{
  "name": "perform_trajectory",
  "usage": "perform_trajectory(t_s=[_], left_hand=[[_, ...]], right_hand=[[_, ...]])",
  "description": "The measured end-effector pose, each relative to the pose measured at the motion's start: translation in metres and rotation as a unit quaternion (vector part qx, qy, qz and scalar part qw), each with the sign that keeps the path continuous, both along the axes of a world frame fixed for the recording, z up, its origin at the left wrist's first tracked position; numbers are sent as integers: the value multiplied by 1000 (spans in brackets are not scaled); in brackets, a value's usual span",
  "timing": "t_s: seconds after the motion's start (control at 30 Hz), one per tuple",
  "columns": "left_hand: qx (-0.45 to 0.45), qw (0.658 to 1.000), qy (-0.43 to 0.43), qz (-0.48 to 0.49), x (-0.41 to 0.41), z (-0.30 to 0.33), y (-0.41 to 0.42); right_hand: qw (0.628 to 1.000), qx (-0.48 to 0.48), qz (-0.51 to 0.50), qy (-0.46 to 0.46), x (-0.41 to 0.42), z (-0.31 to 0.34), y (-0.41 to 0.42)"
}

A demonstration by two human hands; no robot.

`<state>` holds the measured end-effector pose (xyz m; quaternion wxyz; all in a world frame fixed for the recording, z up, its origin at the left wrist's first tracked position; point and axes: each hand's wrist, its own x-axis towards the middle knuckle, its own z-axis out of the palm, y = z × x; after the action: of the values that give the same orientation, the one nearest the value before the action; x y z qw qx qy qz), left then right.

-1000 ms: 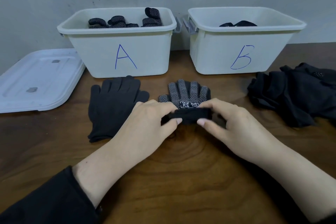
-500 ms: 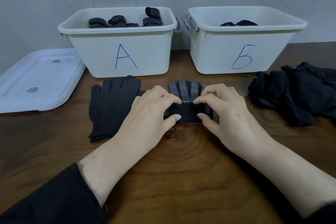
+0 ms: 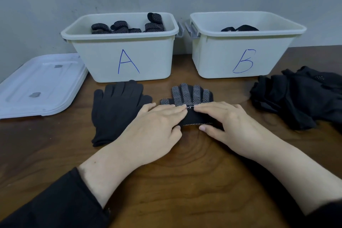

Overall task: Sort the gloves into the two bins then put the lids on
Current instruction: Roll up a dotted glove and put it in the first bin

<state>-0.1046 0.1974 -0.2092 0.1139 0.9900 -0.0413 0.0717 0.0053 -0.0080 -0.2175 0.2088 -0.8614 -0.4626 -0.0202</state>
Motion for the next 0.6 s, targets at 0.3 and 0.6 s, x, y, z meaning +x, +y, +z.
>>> perform_trajectory(t_s=[0.3,0.6], left_hand=[[-20,996,-89,7,5,-9,2],[-147,983,-91,56,-1,-2,-1]], right_hand=[[998,39,-34,-28,-11,4,8],[994,86,-17,73,-12,13,-3]])
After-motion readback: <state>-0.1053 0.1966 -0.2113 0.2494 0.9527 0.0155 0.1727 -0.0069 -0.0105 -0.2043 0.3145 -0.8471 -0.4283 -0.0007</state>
